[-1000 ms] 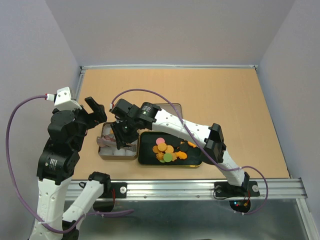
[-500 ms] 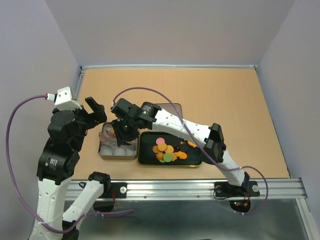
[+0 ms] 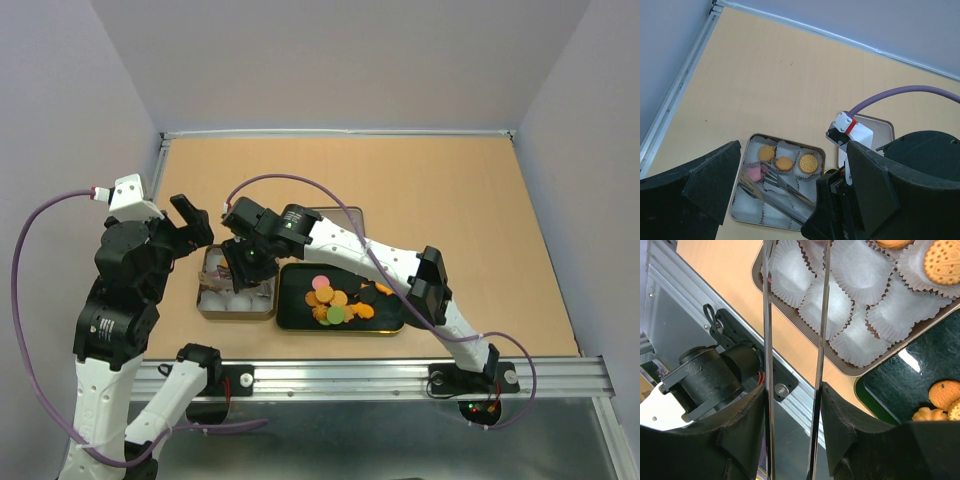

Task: Pack the cookies

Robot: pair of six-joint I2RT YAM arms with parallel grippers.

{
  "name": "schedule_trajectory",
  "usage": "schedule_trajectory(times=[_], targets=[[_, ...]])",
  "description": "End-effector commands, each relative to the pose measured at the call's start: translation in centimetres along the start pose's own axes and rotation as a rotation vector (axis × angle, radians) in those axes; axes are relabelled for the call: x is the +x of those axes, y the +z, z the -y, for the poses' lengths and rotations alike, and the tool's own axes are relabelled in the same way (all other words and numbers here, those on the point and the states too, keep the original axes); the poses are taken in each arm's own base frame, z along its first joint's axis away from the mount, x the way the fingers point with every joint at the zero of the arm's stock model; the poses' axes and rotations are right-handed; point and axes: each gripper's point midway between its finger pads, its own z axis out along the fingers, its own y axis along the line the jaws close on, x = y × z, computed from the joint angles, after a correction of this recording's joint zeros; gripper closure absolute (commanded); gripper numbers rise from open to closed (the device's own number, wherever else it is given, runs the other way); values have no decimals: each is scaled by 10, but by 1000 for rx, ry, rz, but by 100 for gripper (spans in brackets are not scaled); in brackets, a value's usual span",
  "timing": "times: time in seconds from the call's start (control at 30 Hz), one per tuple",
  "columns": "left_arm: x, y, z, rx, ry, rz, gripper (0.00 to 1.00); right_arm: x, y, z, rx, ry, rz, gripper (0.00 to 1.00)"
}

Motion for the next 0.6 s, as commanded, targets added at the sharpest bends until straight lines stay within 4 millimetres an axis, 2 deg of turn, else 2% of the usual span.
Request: schedule_trajectory(times=[0.0,0.17,0.27,0.37,0.4,0.5,0.53,0.57], targets=[[-12,-5,4,26,7,46,1,-17,-1,-8,-27,-1,66,50],[-13,-5,4,27,11,48,1,-23,-8,-10,-25,5,91,50],[-14,-5,4,24,14,50,1,-27,-23,-8,-10,13,124,50],[-14,-5,5,27,13,49,1,-29,-45,0,16,24,161,50],[-14,-4,5,28,15,49,1,-33,-60,0,20,31,193,50],[-15,-3,7,35,14,48,1,-26,-73,10,51,52,202,50],[-14,-2,9,39,13,47,1,-21,-86,12,53,63,211,50],[-15,-2,10,43,11,47,1,-18,-90,19,79,73,221,50]])
